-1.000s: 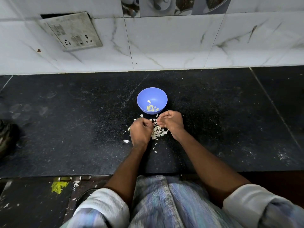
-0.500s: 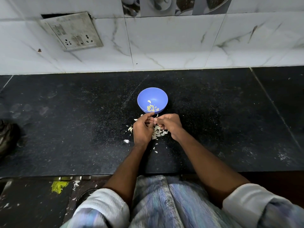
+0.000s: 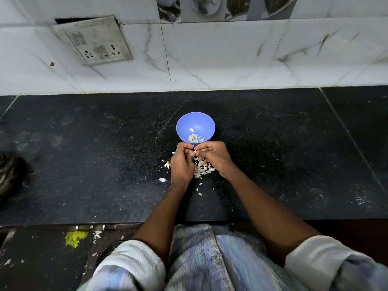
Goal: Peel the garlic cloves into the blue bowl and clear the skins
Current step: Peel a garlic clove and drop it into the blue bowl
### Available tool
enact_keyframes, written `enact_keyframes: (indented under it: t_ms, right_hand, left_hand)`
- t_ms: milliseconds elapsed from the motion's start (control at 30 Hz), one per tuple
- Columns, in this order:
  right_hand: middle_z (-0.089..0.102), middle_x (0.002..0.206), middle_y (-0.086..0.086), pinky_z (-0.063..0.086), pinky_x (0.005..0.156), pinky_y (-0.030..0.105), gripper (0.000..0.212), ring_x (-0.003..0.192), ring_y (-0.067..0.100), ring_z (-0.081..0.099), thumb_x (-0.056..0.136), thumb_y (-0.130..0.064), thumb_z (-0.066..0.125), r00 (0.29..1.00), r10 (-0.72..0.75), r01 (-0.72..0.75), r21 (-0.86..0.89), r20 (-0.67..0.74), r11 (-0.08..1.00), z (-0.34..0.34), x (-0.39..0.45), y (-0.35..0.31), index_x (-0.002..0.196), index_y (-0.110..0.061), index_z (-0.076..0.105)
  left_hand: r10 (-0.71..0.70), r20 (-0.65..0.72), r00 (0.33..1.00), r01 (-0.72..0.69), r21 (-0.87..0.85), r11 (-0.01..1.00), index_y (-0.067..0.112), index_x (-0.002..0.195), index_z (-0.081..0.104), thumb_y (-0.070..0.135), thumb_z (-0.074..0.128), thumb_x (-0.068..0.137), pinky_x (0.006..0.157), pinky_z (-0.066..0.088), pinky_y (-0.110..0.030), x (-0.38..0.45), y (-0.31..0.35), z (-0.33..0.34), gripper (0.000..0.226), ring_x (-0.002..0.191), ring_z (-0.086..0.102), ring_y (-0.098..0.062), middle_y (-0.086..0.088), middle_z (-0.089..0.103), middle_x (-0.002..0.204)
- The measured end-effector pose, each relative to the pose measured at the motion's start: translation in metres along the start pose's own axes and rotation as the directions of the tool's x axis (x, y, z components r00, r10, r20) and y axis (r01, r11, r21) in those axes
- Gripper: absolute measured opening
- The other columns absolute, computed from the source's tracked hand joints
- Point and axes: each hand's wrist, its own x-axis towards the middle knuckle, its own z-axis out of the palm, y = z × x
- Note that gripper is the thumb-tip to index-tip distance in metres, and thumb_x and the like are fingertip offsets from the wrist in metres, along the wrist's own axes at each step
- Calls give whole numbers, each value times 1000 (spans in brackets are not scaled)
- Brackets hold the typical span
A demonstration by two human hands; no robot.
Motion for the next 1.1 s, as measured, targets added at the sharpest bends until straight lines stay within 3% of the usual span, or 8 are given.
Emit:
enact_keyframes:
  t_ms: [167, 267, 367, 500, 633, 800, 900, 1100]
  right_hand:
    - [75, 79, 14, 52, 57, 28, 5, 63, 15, 65, 83, -6, 79, 997, -30, 27, -47, -72, 999, 3, 2, -1, 86, -6, 75]
    - [74, 74, 4, 55, 61, 31, 7, 63, 13, 68, 84, -9, 76, 963, -123, 88, -153, -239, 984, 7, 13, -7, 81, -14, 73]
    - [73, 72, -7, 60, 74, 37, 8, 70, 9, 71, 81, -13, 79, 904, -200, 100, -266, -378, 959, 9, 28, -14, 77, -19, 75]
    - [77, 85, -4, 59, 81, 39, 3, 81, 17, 72, 83, -17, 78, 897, -219, 63, -380, -384, 923, 13, 32, -14, 85, -17, 79]
    - [76, 85, -4, 56, 73, 36, 8, 74, 17, 69, 84, -12, 71, 893, -379, 215, -507, -244, 834, 33, 18, -12, 79, -16, 77]
    - [76, 108, -3, 57, 85, 36, 35, 103, 25, 70, 85, -5, 66, 974, -195, 213, -754, 115, 622, 61, 6, 2, 110, -28, 77]
    - [69, 123, 3, 56, 90, 42, 43, 113, 31, 66, 89, -1, 64, 975, -186, 208, -815, 125, 541, 75, 4, 5, 126, -23, 69]
    - [54, 127, 11, 51, 88, 45, 35, 113, 34, 62, 94, 5, 55, 971, -187, 211, -897, 147, 389, 93, 14, -6, 124, -10, 64]
  left_hand:
    - [25, -48, 999, -26, -13, 1000, 14, 108, 63, 3, 66, 99, 70, 57, -35, 2, 4, -2, 14, 73, 64, -6, 12, 67, 83]
    - [-31, -125, 992, 24, -54, 998, 17, 106, 65, 16, 63, 103, 69, 53, -30, 7, 5, -6, 3, 71, 67, -9, 8, 70, 80]
    - [-92, -114, 989, 81, -94, 992, 18, 104, 73, 16, 54, 108, 72, 56, -32, 13, 0, -15, 19, 70, 68, -14, 4, 74, 81]
    - [-160, -76, 984, 146, -156, 977, 16, 104, 79, 11, 58, 106, 80, 62, -37, 24, -8, -33, 22, 77, 74, -16, 0, 78, 86]
    - [-254, -140, 957, 239, -112, 964, 20, 94, 82, 9, 82, 89, 82, 64, -34, 23, -17, -50, 12, 74, 74, -5, 7, 80, 83]
    - [-273, -127, 953, 279, 25, 960, 24, 103, 80, -11, 59, 89, 86, 63, -35, 8, -41, -63, 43, 82, 73, -4, 11, 78, 88]
    - [-283, -119, 952, 294, 86, 952, 26, 108, 79, -13, 52, 85, 90, 62, -36, 4, -47, -67, 53, 88, 74, -5, 13, 77, 93]
    - [-279, -95, 956, 288, 102, 952, 22, 110, 80, -10, 54, 87, 91, 61, -29, 11, -43, -74, 47, 88, 72, -1, 12, 77, 96]
